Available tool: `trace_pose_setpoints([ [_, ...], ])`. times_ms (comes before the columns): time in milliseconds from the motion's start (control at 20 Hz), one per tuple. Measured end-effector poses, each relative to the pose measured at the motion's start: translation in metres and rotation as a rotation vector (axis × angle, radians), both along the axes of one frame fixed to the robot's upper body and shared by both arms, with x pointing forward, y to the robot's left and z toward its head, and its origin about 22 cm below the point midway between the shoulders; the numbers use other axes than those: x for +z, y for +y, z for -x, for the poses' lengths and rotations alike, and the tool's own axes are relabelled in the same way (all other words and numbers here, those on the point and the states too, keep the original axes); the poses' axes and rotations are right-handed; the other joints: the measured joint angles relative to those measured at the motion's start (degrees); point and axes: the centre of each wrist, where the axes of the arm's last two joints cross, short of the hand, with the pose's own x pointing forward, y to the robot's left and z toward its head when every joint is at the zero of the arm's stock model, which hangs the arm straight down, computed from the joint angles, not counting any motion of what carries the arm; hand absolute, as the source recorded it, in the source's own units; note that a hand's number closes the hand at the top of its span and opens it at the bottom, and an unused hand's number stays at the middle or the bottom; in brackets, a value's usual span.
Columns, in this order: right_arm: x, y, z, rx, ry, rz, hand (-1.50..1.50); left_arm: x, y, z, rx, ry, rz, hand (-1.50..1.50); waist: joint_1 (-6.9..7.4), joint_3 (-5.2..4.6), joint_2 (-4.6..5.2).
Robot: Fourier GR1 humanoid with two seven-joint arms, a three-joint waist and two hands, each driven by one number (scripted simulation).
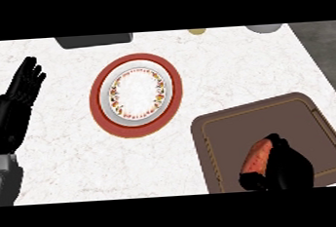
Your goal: Pick the sweet potato from the tray and place it in the plate
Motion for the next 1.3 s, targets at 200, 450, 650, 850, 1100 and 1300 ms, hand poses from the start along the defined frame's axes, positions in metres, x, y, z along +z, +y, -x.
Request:
trace_pose_setpoints([
  [200,0.033,0.039,0.028,0.072,-0.178,-0.007,1.50,0.003,-0.001,-0.003,-0.012,-0.011,-0.001,0.00,0.85,0.17,0.45],
  [450,0.074,0.085,0.047,0.178,-0.411,-0.040,1.50,0.005,-0.004,-0.004,-0.054,-0.019,0.004,0.00,2.87,0.30,0.98],
  [650,0.087,0.100,0.047,0.258,-0.517,-0.028,1.50,0.007,-0.014,-0.010,-0.071,-0.031,0.001,0.00,3.96,0.38,1.43],
  [850,0.097,0.116,0.039,0.320,-0.567,-0.051,1.50,0.008,-0.020,-0.014,-0.088,-0.035,0.006,0.00,4.86,0.41,1.73],
  [1100,0.104,0.128,0.009,0.349,-0.584,-0.063,1.50,0.009,-0.030,-0.018,-0.113,-0.036,0.009,0.00,5.98,0.44,2.06],
  [1300,0.110,0.132,-0.023,0.344,-0.578,-0.087,1.50,0.011,-0.034,-0.020,-0.128,-0.040,0.012,0.00,6.93,0.47,2.35],
])
